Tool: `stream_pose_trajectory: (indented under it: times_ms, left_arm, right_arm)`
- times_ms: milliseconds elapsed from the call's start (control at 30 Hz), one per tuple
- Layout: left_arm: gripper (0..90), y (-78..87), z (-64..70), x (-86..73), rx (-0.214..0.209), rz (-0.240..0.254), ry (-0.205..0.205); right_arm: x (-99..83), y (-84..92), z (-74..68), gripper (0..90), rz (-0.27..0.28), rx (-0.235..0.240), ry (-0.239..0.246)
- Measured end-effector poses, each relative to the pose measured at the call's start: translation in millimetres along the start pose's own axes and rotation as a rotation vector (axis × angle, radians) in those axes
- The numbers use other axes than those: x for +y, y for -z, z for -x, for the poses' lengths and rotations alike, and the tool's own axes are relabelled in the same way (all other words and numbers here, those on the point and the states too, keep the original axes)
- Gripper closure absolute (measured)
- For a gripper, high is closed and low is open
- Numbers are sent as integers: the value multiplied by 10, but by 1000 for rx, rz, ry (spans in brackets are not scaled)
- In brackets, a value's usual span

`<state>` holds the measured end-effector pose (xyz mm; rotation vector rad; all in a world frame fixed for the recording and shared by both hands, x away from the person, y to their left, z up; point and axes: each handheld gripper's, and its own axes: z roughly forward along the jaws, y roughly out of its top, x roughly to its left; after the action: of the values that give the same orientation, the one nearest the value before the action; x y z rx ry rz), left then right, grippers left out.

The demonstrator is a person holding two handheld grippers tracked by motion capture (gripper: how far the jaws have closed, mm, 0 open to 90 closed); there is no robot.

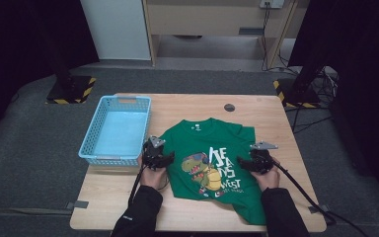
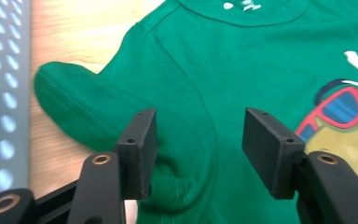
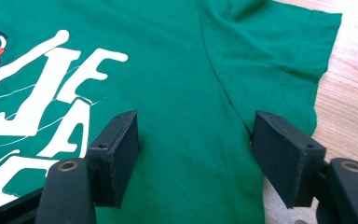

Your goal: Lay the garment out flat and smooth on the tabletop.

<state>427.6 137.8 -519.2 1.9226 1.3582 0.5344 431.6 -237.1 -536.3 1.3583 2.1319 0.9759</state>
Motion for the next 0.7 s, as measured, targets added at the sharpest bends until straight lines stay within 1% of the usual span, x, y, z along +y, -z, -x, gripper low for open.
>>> stream_pose_trajectory:
  times_ms: [33, 100, 167, 233, 267, 333, 400, 433, 533, 567, 600, 633, 700]
  left_arm:
    - [439, -31, -3, 6, 7, -11, -2]
    - [415, -88, -13, 12, 5, -22, 0]
    - [407, -139, -27, 16, 12, -36, -1]
    - [401, -164, -33, 24, 14, -24, -4]
    - [399, -175, -35, 34, 15, -27, -8]
    - [393, -200, -25, 58, 23, -41, -41]
    - [385, -230, -10, 90, 41, -60, -78]
    - [380, -248, -7, 110, 44, -65, -83]
    - [371, -300, -29, 165, 58, -71, -71]
    - [371, -302, -17, 179, 59, -94, -35]
    - [370, -311, -30, 202, 55, -97, -38]
    - [372, -310, -46, 217, 51, -78, -48]
    - [381, -259, -42, 227, 33, -59, -36]
  right_arm:
    - [0, 0, 0, 318, 0, 0, 0]
    - [-1, 0, 0, 314, 0, 0, 0]
    - [-2, 2, 0, 310, -1, -1, -1]
    - [-5, 5, 3, 306, -1, -2, -1]
    - [-7, 6, 7, 304, -1, -3, 0]
    - [-13, 13, 12, 289, -3, -7, -7]
    - [-22, 22, 21, 276, -3, -15, -15]
    - [-28, 29, 25, 272, -5, -20, -19]
    - [-47, 46, 32, 267, -2, -30, -30]
    - [-51, 50, 36, 266, -1, -34, -33]
    - [-54, 55, 38, 264, -2, -35, -36]
    - [-58, 61, 41, 262, -2, -32, -35]
    - [-65, 85, 39, 251, -7, -22, -27]
